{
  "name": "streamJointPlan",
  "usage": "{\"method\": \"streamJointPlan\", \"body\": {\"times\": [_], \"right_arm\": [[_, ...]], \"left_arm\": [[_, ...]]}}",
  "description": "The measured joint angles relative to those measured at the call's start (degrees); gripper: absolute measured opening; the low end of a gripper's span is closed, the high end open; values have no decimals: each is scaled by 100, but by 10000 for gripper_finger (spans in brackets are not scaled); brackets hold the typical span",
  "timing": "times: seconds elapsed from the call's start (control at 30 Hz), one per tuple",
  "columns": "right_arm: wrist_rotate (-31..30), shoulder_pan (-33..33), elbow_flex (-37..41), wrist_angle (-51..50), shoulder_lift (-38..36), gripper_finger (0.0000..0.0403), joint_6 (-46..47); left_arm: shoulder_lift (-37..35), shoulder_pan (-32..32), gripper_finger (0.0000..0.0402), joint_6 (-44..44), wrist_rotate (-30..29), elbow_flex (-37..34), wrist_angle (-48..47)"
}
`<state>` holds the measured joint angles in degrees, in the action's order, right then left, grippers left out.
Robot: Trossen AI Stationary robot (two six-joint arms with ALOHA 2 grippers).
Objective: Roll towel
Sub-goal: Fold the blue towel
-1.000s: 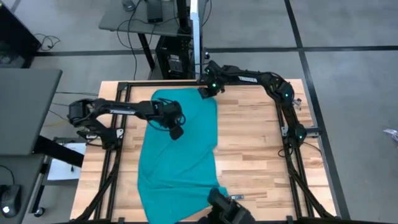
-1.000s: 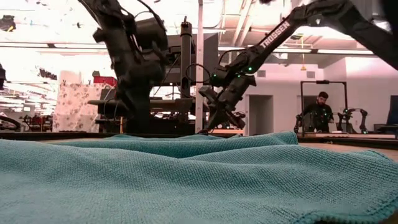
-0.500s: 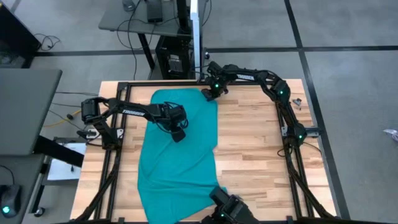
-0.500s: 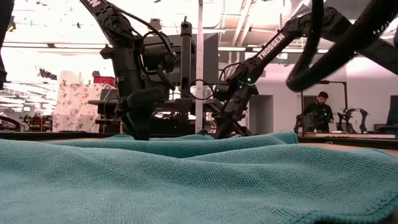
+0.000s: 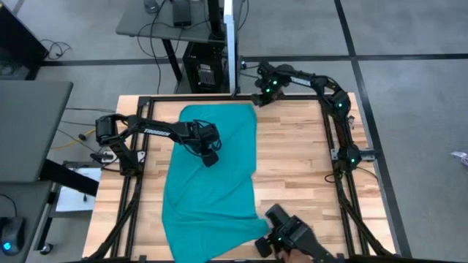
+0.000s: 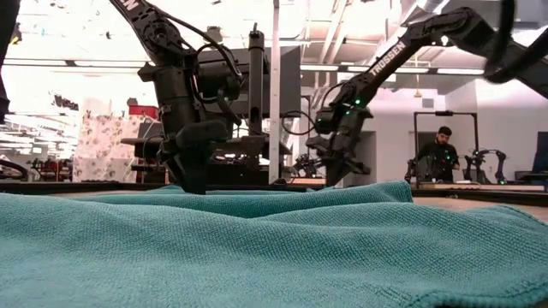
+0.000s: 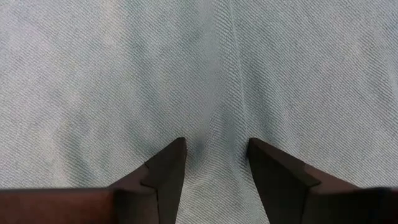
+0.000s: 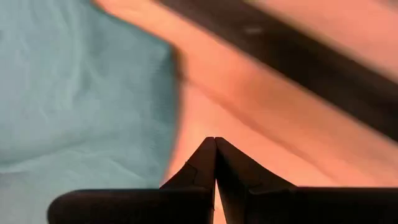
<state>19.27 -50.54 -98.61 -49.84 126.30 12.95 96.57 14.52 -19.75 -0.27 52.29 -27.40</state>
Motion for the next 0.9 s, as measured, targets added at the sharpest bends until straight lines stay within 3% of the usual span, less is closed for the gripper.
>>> {"method": "streamJointPlan", "body": {"times": [0.13, 0.23, 0.5, 0.67, 0.9], "right_arm": [[1, -34, 0, 12, -203, 0, -99], [197, 191, 0, -81, -299, 0, -297], [479, 1298, 169, -612, -352, 0, -1038], [501, 2090, 832, -416, -655, 0, -1051], [493, 2951, 2074, 340, -1706, 0, -571]], "left_arm": [[0, 0, 159, 0, 3, 15, -31], [-65, 25, 159, 53, 31, 215, -553], [-1101, 261, 159, 466, 39, 833, -1749], [-1987, 469, 159, 465, 458, 138, -2081], [-2674, 444, 159, -238, 1133, -937, -1059]]}}
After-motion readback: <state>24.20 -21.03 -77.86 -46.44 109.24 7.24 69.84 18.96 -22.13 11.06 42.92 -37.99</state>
